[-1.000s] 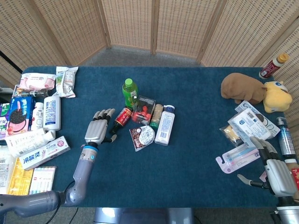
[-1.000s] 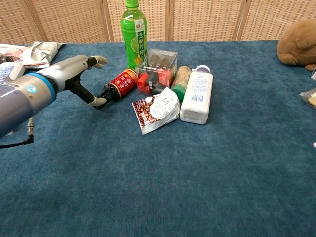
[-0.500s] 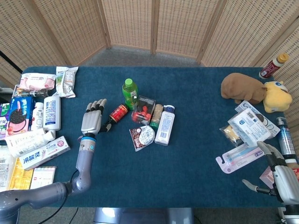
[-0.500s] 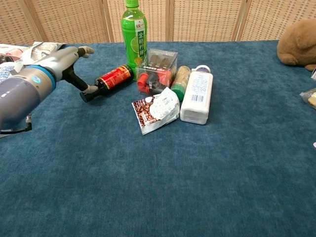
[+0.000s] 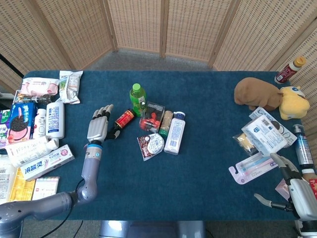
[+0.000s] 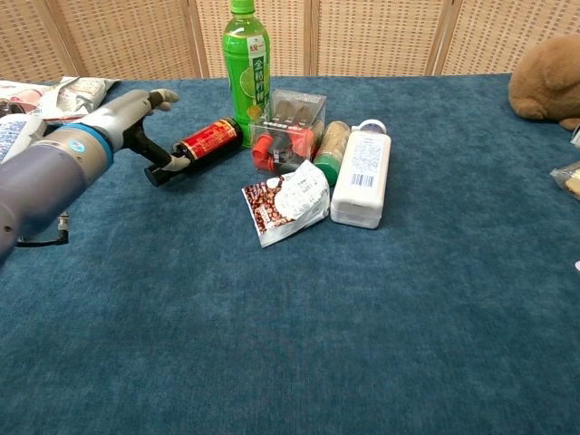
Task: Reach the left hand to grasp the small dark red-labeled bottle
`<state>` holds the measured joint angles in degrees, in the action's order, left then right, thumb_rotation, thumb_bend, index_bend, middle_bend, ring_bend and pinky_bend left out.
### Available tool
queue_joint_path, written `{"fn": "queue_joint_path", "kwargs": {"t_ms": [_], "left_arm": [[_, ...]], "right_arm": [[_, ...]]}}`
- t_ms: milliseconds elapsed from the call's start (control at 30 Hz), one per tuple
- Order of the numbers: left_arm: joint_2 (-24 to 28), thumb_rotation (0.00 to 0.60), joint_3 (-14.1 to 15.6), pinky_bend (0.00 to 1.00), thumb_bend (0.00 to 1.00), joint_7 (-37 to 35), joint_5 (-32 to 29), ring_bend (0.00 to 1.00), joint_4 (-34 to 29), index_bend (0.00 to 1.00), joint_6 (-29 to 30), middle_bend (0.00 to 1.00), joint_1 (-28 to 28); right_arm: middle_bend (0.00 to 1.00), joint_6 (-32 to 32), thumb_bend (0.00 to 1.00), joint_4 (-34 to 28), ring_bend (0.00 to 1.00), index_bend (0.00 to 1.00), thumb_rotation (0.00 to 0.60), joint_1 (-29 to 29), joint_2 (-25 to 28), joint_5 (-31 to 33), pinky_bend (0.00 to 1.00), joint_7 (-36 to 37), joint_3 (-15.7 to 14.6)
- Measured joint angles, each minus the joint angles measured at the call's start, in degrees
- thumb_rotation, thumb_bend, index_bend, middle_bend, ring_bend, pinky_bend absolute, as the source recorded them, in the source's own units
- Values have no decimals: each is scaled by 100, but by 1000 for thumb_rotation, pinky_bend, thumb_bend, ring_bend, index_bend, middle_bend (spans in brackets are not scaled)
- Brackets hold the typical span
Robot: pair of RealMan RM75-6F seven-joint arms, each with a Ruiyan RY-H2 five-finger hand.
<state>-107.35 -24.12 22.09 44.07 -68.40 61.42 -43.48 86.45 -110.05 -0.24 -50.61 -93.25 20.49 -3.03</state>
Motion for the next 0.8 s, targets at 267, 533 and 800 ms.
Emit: {"fn": "queue_joint_path", "kwargs": {"t_ms": [267, 533, 800], "left_arm": [[-427, 600, -111, 392, 574, -10, -167, 172, 450, 84, -190, 51, -299], [-494, 600, -119, 524, 648, 161, -459, 275, 507, 217, -287, 129, -327], [-49, 600, -201, 749, 698, 216, -851, 528, 53, 385, -502, 372, -182]], "right_arm": [[0, 150, 84, 68, 0, 0, 436, -130, 51, -103, 0, 389, -102], [39, 435, 82, 126, 0, 0, 406, -251, 180, -358, 0, 940, -197], [51, 605, 81, 72, 0, 0, 402, -332, 284, -474, 0, 937, -223]]}}
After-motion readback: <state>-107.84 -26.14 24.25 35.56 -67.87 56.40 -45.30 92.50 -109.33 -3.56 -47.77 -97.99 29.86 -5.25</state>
